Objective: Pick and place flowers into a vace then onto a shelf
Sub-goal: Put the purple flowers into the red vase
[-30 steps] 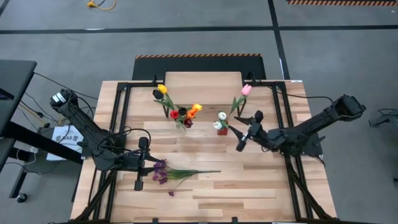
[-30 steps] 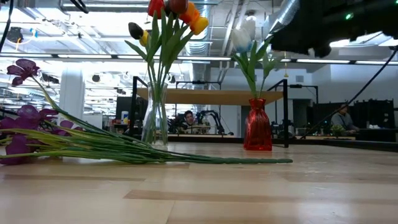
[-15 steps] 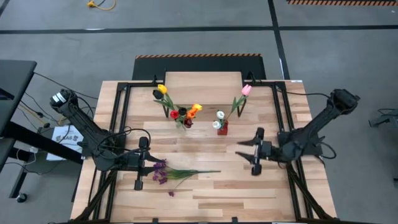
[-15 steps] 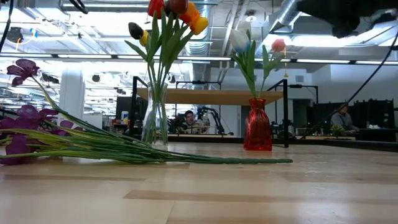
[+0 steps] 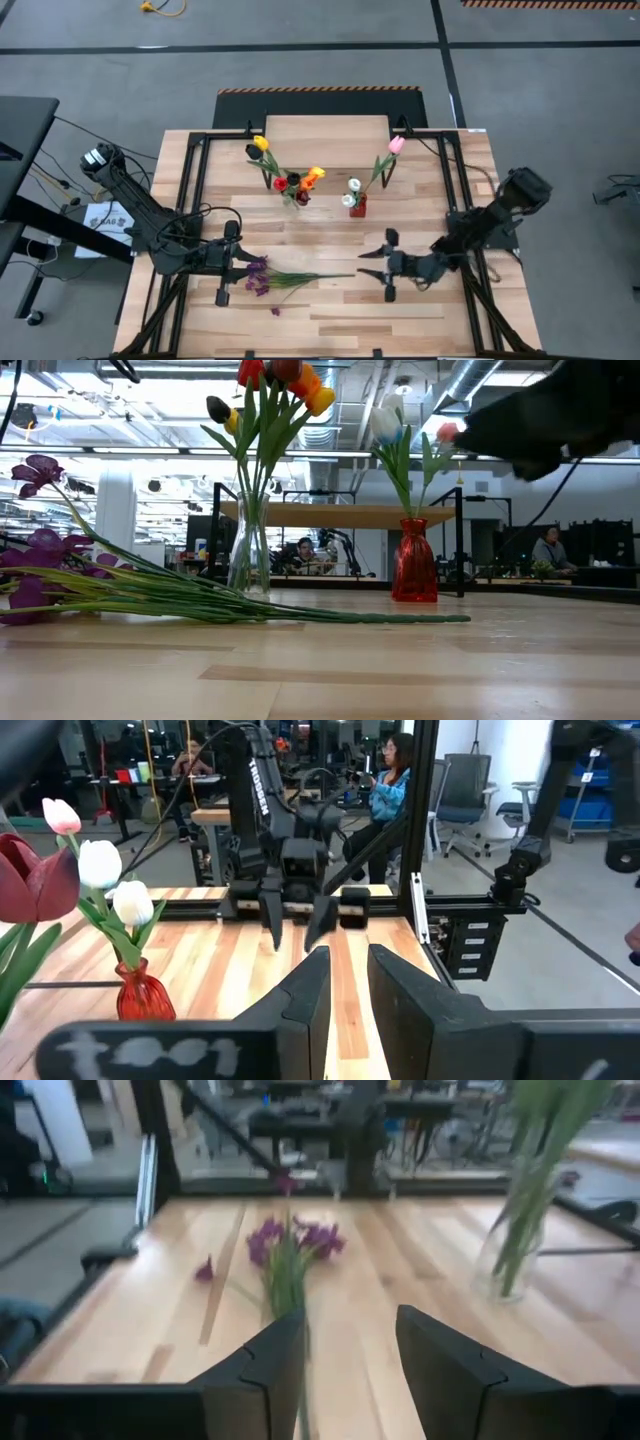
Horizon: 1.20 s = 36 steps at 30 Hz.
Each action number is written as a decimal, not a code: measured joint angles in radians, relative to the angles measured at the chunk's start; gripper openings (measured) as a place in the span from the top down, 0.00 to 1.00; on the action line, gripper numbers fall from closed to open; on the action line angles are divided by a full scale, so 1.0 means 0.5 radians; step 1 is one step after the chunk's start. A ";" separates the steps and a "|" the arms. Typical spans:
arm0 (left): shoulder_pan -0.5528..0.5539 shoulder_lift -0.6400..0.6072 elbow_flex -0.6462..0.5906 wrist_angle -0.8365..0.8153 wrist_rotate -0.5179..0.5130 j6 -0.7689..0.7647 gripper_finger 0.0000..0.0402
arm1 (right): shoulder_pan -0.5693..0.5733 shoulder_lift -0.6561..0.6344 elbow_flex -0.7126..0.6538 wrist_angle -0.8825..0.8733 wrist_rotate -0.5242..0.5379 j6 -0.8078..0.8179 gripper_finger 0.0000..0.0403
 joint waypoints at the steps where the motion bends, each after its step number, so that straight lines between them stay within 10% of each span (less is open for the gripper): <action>1: 0.000 0.000 0.000 -0.008 0.000 0.000 0.85 | -0.017 0.074 0.034 0.006 -0.021 0.000 0.63; 15: 0.000 0.000 0.000 -0.060 0.002 -0.049 0.85 | -0.197 0.756 0.548 -0.145 -0.532 0.010 0.64; 36: 0.000 0.000 0.000 -0.118 0.002 -0.097 0.85 | -0.429 0.815 0.775 -1.205 -0.880 0.401 0.73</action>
